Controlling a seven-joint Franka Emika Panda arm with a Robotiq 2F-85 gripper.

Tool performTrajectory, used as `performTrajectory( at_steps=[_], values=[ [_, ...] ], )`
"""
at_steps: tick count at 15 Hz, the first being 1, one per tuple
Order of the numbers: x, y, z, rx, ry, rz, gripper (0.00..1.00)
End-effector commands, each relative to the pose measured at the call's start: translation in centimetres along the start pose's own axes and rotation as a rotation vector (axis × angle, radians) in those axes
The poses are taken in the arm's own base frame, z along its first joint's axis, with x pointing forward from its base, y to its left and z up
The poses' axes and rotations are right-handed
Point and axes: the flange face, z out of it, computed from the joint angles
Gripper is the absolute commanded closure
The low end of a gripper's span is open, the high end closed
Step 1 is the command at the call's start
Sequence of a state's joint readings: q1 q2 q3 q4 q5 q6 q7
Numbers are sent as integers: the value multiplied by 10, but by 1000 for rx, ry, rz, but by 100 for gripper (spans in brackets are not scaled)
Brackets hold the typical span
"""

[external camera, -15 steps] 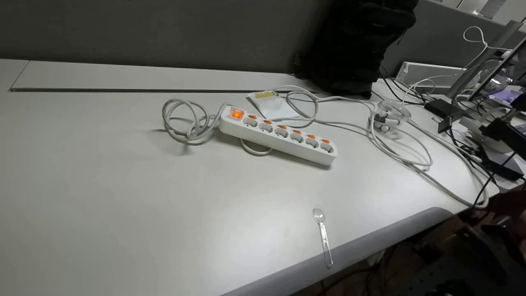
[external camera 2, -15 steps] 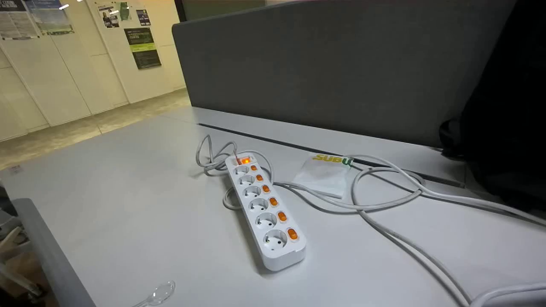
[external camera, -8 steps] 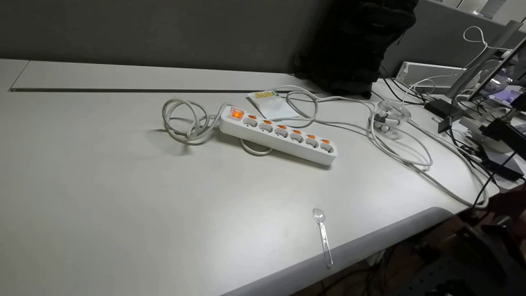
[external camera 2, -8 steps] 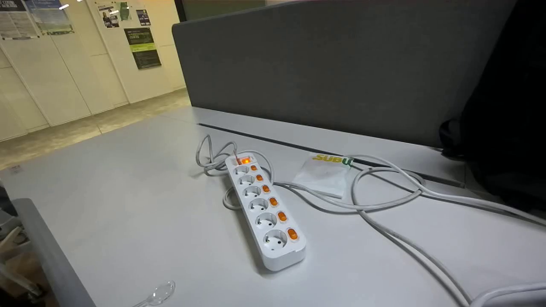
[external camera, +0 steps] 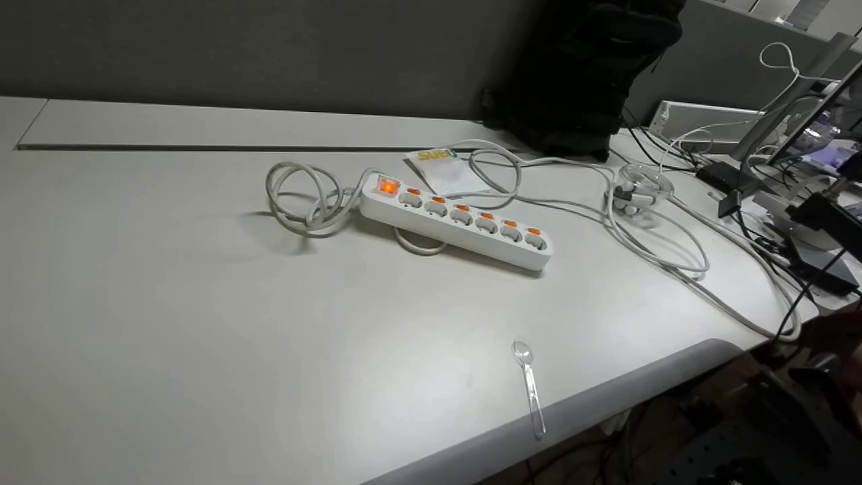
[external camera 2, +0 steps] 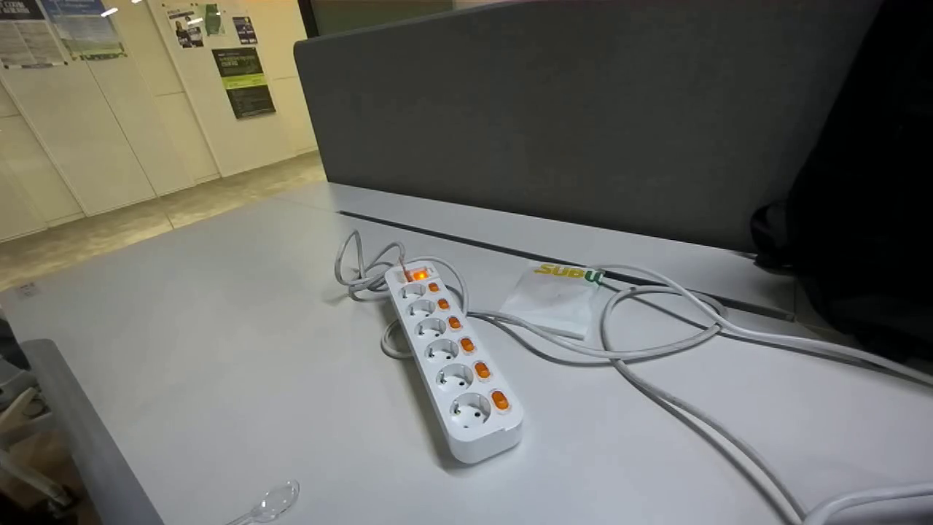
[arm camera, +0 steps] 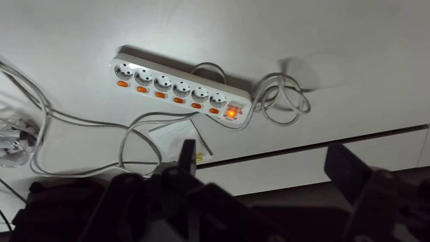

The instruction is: Turn on the second switch from the right

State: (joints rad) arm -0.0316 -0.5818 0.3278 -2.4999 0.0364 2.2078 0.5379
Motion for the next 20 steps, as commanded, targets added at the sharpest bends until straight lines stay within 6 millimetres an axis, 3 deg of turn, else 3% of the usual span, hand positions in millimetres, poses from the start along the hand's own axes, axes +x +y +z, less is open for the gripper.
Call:
performTrajectory(
  at_steps=[1, 6, 10, 14, 15, 20],
  values=[
    [31, 46, 36, -32, -25, 174, 32],
    [64, 102, 96, -119, -124, 318, 67],
    [77, 119, 140, -146, -174, 348, 95],
    [90, 117, 167, -110, -139, 340, 100],
    [78, 121, 161, -107, -162, 317, 100],
    [78, 120, 168, -102, -169, 312, 99]
  ],
)
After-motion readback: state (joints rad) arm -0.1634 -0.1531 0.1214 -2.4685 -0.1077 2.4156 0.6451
